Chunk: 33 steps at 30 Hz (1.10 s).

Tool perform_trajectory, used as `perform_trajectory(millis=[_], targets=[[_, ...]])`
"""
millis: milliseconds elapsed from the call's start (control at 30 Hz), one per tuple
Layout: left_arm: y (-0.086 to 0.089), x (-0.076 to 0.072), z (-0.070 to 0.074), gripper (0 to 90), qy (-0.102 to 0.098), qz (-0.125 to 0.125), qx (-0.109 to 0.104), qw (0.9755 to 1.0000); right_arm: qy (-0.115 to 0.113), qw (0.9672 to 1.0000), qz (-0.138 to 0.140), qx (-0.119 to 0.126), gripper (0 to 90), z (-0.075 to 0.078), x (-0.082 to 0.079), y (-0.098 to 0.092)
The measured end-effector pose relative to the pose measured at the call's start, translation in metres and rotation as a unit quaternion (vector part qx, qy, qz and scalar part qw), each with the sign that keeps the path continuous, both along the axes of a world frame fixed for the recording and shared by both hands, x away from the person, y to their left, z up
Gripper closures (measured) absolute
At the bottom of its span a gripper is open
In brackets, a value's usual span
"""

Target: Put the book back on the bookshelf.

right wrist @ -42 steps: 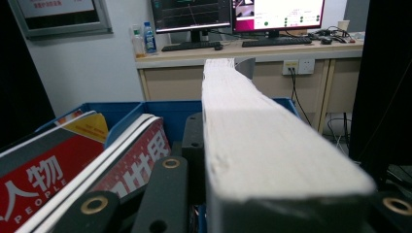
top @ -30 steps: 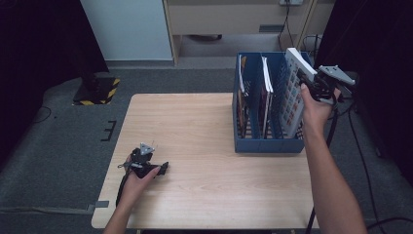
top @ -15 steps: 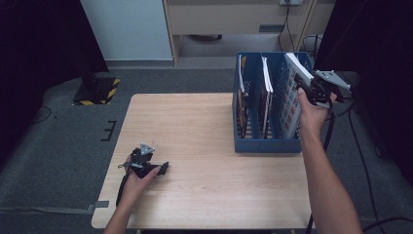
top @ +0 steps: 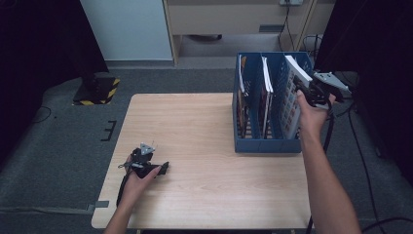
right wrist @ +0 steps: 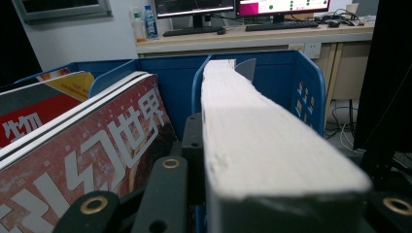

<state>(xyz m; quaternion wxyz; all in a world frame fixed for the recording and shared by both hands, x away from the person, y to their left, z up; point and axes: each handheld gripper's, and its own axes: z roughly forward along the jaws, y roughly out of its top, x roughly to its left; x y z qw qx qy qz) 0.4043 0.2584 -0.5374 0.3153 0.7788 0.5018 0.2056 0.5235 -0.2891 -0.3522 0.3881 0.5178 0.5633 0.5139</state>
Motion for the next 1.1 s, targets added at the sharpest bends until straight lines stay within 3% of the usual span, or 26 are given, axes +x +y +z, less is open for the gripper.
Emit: perform_trajectory(millis=[267, 733, 1100], targets=[[-0.001, 0.000, 0.000, 0.0, -0.001, 0.002, -0.001, 1.0000, -0.007, 1.0000, 0.001, 0.004, 73.4, 0.000, 0.000, 0.000], [-0.002, 0.000, 0.000, 0.0, 0.000, -0.001, 0.000, 1.0000, -0.006, 0.9999, 0.004, 0.014, 73.1, -0.014, 0.000, -0.005], [-0.004, -0.001, 0.000, 0.0, -0.001, -0.007, 0.000, 1.0000, -0.010, 0.9998, 0.015, 0.008, 72.7, -0.025, -0.013, 0.002]])
